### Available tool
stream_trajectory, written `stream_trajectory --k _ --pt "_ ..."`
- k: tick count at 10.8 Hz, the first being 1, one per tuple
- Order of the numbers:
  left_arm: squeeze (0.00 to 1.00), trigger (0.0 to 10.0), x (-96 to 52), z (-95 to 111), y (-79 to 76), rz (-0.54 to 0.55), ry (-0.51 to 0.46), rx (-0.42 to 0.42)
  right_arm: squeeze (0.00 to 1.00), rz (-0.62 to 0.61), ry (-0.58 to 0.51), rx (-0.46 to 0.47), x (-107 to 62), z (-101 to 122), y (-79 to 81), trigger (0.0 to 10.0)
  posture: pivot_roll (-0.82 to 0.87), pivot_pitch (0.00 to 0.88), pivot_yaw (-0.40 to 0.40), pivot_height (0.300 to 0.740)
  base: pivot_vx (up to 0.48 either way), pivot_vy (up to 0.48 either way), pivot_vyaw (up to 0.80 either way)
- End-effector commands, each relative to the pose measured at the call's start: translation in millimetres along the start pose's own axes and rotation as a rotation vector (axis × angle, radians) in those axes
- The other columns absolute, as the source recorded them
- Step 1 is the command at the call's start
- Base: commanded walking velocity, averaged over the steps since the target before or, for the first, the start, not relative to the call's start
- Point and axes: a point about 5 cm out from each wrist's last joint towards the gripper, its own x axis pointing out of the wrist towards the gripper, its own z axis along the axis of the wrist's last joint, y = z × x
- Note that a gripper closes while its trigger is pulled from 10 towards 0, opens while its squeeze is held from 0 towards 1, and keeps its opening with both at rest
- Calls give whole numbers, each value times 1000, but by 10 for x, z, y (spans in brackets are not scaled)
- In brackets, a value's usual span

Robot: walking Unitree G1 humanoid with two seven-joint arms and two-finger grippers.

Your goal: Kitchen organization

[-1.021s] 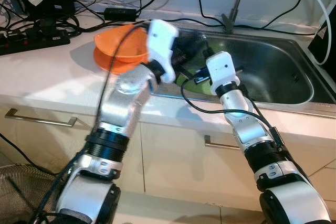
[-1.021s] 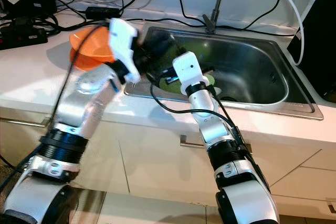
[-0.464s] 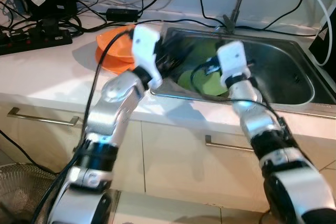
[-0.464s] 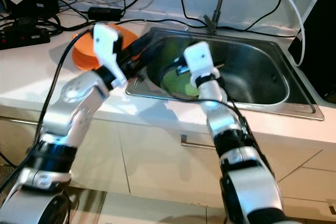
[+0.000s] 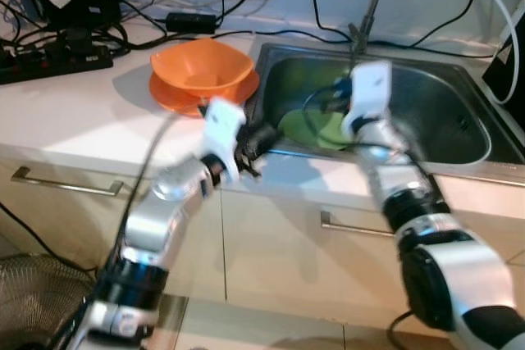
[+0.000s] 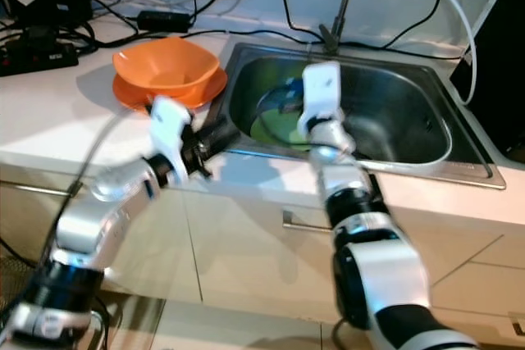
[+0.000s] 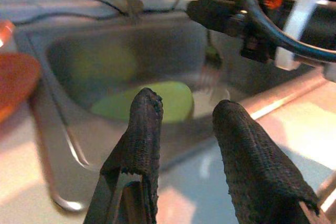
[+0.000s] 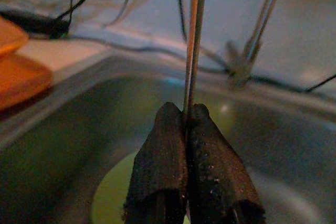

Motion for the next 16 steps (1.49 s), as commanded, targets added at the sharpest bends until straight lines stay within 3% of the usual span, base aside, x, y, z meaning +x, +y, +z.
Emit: stream_trajectory --k 1,2,4,8,9,10,13,14,15,16 --pt "0 10000 15 -1 -88 -28 18 12 0 -2 -14 27 43 91 -8 10000 244 34 -66 740 0 0 0" --pt "0 10000 27 -97 -231 -74 62 -11 0 7 31 58 44 27 39 10000 254 41 -73 740 0 0 0" --pt "0 10000 39 -164 -371 -108 91 -44 0 20 80 58 21 -72 101 10000 271 53 -79 740 0 0 0" --pt "0 10000 6 -206 -450 -107 127 -55 0 29 124 63 -21 -194 166 10000 286 70 -79 740 0 0 0" --pt "0 10000 -5 -193 -435 -94 127 -53 196 31 129 59 -28 -211 166 10000 287 71 -79 740 0 0 0" --pt "0 10000 -17 -186 -408 -79 127 -49 247 30 131 55 -31 -218 163 10000 286 71 -78 740 0 0 0" --pt "0 10000 -79 -162 -226 -14 132 -22 243 27 139 50 -42 -245 150 10000 290 71 -78 740 0 0 0" --pt "0 10000 -101 -159 -184 0 135 -17 557 27 142 49 -45 -253 146 10000 290 71 -79 740 0 0 0" --pt "0 10000 -105 -158 -174 3 136 -15 635 26 143 47 -47 -258 142 10000 292 72 -80 740 0 0 0" --pt "0 10000 -105 -155 -172 5 134 -14 565 28 144 43 -47 -259 144 10000 291 72 -81 740 0 0 0"
